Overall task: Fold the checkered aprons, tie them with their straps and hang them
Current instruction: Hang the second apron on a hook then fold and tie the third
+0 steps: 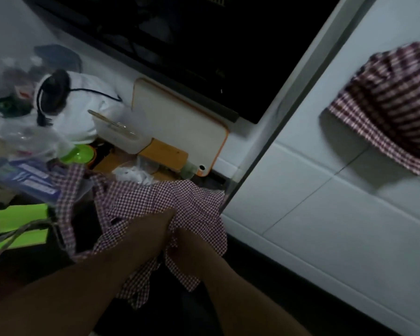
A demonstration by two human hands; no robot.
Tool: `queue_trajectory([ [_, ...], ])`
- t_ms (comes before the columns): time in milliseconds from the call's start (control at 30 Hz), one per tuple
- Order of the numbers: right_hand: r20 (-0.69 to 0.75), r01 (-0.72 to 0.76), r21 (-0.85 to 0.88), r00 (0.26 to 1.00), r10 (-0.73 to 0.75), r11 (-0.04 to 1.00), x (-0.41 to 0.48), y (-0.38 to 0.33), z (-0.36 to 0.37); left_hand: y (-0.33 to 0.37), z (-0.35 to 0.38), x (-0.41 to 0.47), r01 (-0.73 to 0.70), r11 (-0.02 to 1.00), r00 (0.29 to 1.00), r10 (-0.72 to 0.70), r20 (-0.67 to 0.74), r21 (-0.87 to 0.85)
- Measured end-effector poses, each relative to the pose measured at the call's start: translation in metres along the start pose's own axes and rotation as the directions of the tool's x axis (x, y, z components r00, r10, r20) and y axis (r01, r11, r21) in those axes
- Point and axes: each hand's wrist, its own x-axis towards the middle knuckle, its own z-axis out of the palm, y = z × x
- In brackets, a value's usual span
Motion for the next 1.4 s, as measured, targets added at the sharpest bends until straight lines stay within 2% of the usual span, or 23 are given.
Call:
queue_trajectory([
  [100, 0.000, 0.056, -0.077, 0.998, -0.056, 0.995, 0.005, 0.004, 0.004, -0.002, 0.005, -0.005, -0.047, 0.999, 0.988, 0.048, -0.147, 0.006],
  [167, -0.015, 0.085, -0.037, 0.996, -0.085, 0.996, 0.004, 0.008, 0.015, -0.012, 0.004, -0.019, -0.045, 0.998, 0.971, 0.031, -0.236, -0.054],
  [233, -0.029, 0.041, 0.052, 0.999, -0.039, 0.998, 0.001, 0.019, 0.020, -0.021, 0.001, -0.028, -0.036, 0.999, 0.956, 0.025, -0.291, -0.033],
  [333, -0.105, -0.034, 0.247, 0.993, 0.061, 0.968, 0.001, 0.029, 0.019, -0.035, -0.005, -0.031, -0.011, 0.995, 0.946, 0.041, -0.321, 0.096],
  [433, -0.158, 0.001, 0.370, 0.986, 0.062, 0.929, 0.013, 0.023, 0.017, -0.045, -0.005, -0.025, -0.006, 0.975, 0.946, 0.078, -0.313, 0.223],
  [500, -0.173, 0.050, 0.401, 0.985, 0.022, 0.915, 0.023, 0.012, 0.018, -0.045, -0.002, -0.021, -0.018, 0.973, 0.951, 0.087, -0.295, 0.230],
  [667, -0.245, 0.027, 0.329, 0.968, 0.058, 0.944, 0.060, 0.000, 0.036, -0.052, 0.000, -0.012, -0.074, 0.956, 0.930, 0.168, -0.326, 0.283],
  [800, -0.272, 0.053, 0.500, 0.957, 0.098, 0.865, 0.041, 0.001, 0.019, -0.055, -0.006, -0.004, -0.194, 0.919, 0.904, 0.303, -0.300, 0.343],
  [933, -0.364, 0.087, 0.625, 0.912, 0.190, 0.776, 0.010, 0.009, -0.027, -0.016, -0.026, 0.000, -0.328, 0.898, 0.846, 0.417, -0.332, 0.291],
  [1033, -0.420, 0.110, 0.538, 0.894, 0.153, 0.836, -0.016, 0.017, -0.064, 0.024, -0.045, -0.007, -0.461, 0.881, 0.768, 0.455, -0.451, 0.104],
  [1100, -0.452, 0.120, 0.381, 0.889, 0.072, 0.917, -0.036, 0.026, -0.082, 0.051, -0.066, -0.018, -0.478, 0.870, 0.794, 0.369, -0.482, -0.122],
  [1200, -0.498, 0.054, 0.121, 0.867, 0.013, 0.991, -0.065, 0.055, -0.093, 0.090, -0.096, -0.038, -0.404, 0.884, 0.853, 0.271, -0.445, -0.235],
  [1267, -0.546, 0.024, 0.145, 0.836, 0.060, 0.989, -0.083, 0.078, -0.096, 0.111, -0.107, -0.053, -0.364, 0.899, 0.887, 0.255, -0.384, -0.242],
  [1400, -0.592, 0.096, 0.382, 0.789, 0.164, 0.919, -0.124, 0.102, -0.108, 0.133, -0.106, -0.089, -0.334, 0.921, 0.896, 0.244, -0.372, -0.200],
])
